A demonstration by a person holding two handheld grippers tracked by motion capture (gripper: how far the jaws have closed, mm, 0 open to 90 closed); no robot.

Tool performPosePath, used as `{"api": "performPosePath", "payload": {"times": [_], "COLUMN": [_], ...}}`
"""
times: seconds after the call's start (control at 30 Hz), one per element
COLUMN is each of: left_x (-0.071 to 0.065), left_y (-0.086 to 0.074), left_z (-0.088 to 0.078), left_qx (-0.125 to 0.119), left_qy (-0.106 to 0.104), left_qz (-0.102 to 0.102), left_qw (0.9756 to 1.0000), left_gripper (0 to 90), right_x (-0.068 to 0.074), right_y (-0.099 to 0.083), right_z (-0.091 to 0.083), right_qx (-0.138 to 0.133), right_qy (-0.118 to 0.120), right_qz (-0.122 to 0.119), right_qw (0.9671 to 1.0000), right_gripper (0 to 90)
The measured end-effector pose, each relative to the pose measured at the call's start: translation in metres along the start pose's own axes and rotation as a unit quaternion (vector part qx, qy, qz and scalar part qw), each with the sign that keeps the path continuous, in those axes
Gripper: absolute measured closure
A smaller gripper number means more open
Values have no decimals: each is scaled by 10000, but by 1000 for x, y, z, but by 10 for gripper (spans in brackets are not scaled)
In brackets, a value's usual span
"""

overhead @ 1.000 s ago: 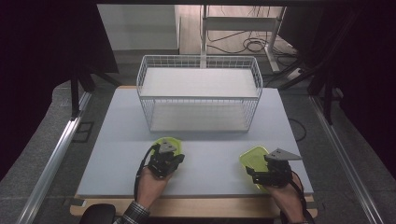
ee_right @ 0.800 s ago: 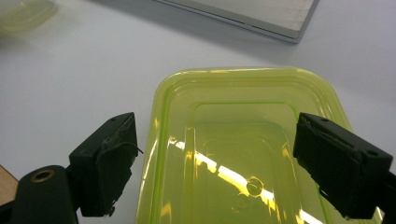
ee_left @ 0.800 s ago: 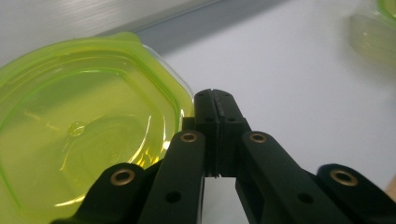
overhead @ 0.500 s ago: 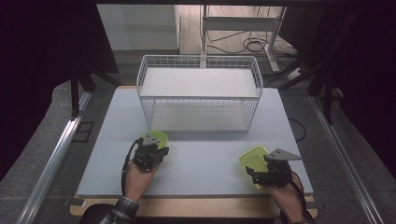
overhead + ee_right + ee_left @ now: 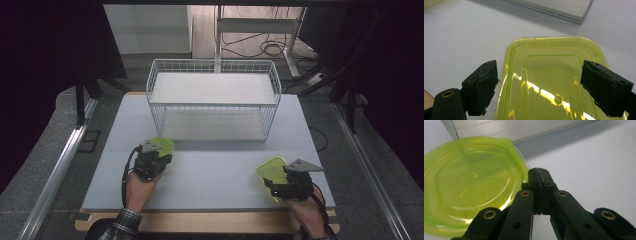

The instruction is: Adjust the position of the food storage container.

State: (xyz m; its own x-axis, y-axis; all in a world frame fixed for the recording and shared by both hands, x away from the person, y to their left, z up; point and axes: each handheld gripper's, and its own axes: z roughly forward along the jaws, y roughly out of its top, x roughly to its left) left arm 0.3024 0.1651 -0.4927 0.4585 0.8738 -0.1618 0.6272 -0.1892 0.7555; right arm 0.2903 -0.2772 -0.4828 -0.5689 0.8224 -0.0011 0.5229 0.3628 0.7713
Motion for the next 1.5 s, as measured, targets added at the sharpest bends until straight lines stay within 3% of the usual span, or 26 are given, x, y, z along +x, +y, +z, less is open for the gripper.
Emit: {"api": "performPosePath", "payload": {"times": [0.3, 0.37, 0.4, 0.57, 0.73, 0.9, 1.0, 1.13, 1.33, 1.5], "left_x": [-17, -19, -20, -27, -33, -33, -33, -32, -32, -32], "left_y": [-21, -26, -28, -32, -33, -34, -34, -34, -35, -34], "left_z": [-7, -7, -6, -1, 3, 5, 5, 5, 6, 5], "left_qx": [102, 162, 182, 254, 304, 320, 320, 323, 334, 325], "left_qy": [-401, -437, -447, -524, -597, -649, -651, -668, -683, -674], "left_qz": [326, 343, 373, 511, 639, 654, 653, 637, 640, 647], "left_qw": [9986, 9983, 9981, 9970, 9957, 9952, 9952, 9952, 9950, 9951], "left_gripper": [882, 879, 879, 877, 878, 876, 873, 870, 866, 866], "right_x": [-10, -13, -13, -18, -27, -38, -44, -46, -42, -38], "right_y": [1, 0, 0, -6, -17, -30, -38, -48, -45, -46], "right_z": [-15, -21, -21, -34, -50, -69, -76, -78, -82, -78], "right_qx": [-88, -66, -66, 11, 127, 226, 302, 345, 323, 465], "right_qy": [-92, -154, -154, -270, -499, -782, -828, -716, -785, -610], "right_qz": [106, 139, 139, 197, 440, 672, 810, 904, 874, 868], "right_qw": [9999, 9998, 9998, 9994, 9977, 9944, 9928, 9927, 9925, 9933], "right_gripper": [396, 508, 508, 717, 881, 887, 887, 886, 885, 885]}}
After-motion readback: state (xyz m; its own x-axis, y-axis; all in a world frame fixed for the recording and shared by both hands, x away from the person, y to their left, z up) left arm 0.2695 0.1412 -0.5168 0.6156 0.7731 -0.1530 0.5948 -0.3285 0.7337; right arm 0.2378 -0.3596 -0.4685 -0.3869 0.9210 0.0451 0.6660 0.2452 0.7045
